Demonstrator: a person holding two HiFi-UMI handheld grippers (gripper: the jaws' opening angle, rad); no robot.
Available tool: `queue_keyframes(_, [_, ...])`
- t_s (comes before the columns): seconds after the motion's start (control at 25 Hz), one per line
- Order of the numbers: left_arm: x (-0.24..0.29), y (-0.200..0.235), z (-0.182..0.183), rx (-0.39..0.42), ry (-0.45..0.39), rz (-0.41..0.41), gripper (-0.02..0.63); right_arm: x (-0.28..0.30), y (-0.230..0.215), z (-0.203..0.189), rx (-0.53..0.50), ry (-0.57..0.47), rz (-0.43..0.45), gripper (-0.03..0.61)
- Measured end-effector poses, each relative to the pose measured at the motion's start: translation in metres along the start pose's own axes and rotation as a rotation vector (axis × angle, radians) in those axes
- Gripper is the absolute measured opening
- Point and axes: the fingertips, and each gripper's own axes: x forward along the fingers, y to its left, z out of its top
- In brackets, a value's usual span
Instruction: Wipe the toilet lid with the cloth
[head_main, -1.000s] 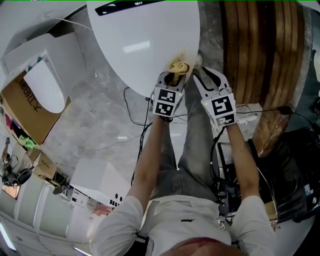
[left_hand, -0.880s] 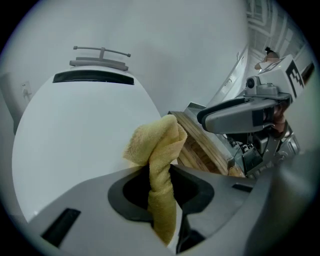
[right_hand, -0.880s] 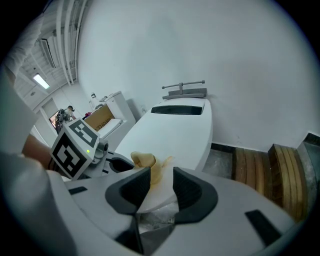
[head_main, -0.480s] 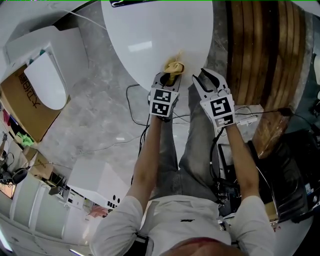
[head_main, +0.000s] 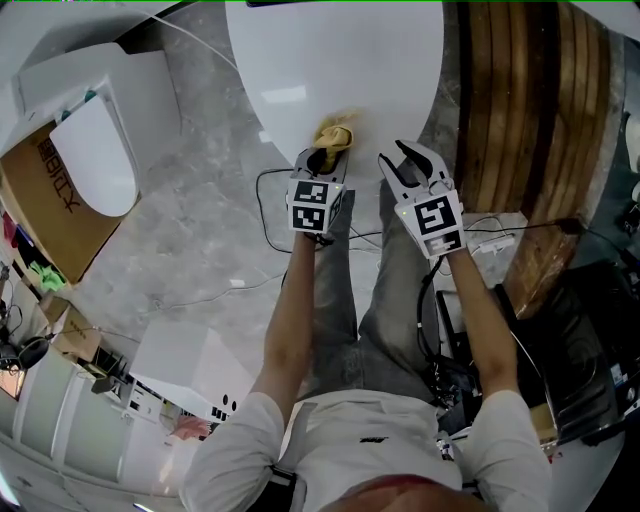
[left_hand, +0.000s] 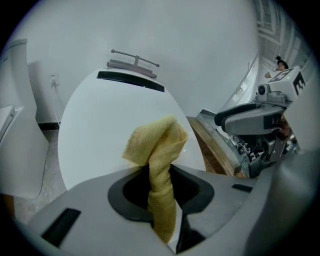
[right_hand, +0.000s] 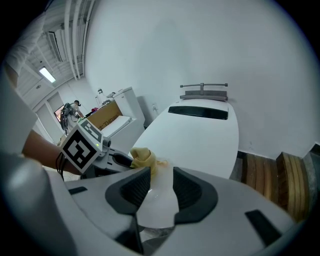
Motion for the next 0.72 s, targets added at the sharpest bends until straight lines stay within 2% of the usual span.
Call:
queue_keyframes(0.52, [-0.039,0.063,-0.018,-0.063,-0.001,0.092,0.106,0.003,0.026,0.021,-0.049,0.014,-0.003,0.156])
queue_keyframes(0.72, [-0.069,0.086,-0.014,-0.050,0.020,0.173,0.106,-0.012,0.033,0.045,-0.044,-0.005,-0.024,0.156])
